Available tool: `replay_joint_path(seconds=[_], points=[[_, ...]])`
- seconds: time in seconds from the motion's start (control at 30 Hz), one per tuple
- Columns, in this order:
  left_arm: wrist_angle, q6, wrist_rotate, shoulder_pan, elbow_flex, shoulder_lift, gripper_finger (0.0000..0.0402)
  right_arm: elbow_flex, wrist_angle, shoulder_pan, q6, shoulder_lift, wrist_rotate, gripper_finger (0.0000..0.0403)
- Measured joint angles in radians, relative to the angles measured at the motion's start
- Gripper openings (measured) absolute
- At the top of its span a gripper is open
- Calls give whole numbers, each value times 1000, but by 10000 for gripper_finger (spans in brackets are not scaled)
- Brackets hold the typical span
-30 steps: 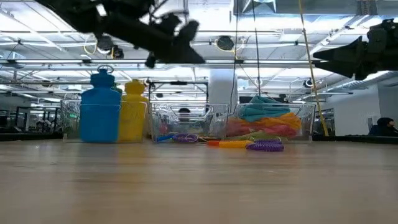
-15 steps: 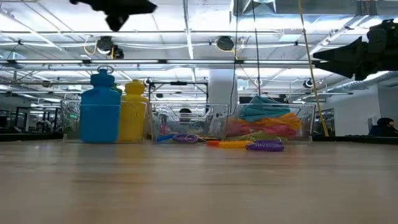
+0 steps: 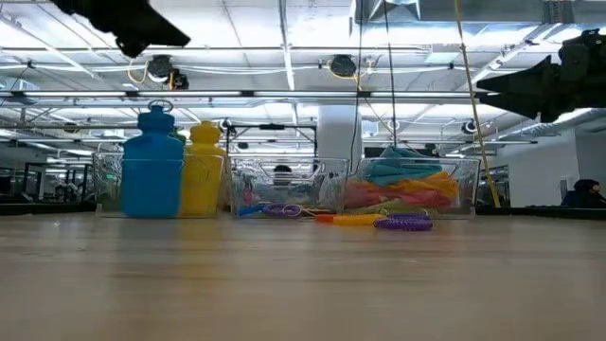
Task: Pick & Place Sports Items
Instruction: Put the purple wrist coil into the middle transparent container
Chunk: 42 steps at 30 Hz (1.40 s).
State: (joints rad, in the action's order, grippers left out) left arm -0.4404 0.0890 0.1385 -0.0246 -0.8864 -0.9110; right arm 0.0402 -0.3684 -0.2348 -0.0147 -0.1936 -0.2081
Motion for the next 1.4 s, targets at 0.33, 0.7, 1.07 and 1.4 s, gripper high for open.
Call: replay_joint_path(seconds=[0.33, 0.7, 1.07, 1.4], points=[[192, 28, 26, 39, 215, 121, 21, 0, 0, 0, 0, 0, 0, 290], [424, 53, 26, 49, 484, 342, 21, 0, 0, 0, 0, 0, 0, 290], [579, 52, 26, 50, 667, 474, 21, 0, 0, 0, 0, 0, 0, 290], [555, 13, 28, 50, 702, 606, 21, 0, 0, 0, 0, 0, 0, 290]])
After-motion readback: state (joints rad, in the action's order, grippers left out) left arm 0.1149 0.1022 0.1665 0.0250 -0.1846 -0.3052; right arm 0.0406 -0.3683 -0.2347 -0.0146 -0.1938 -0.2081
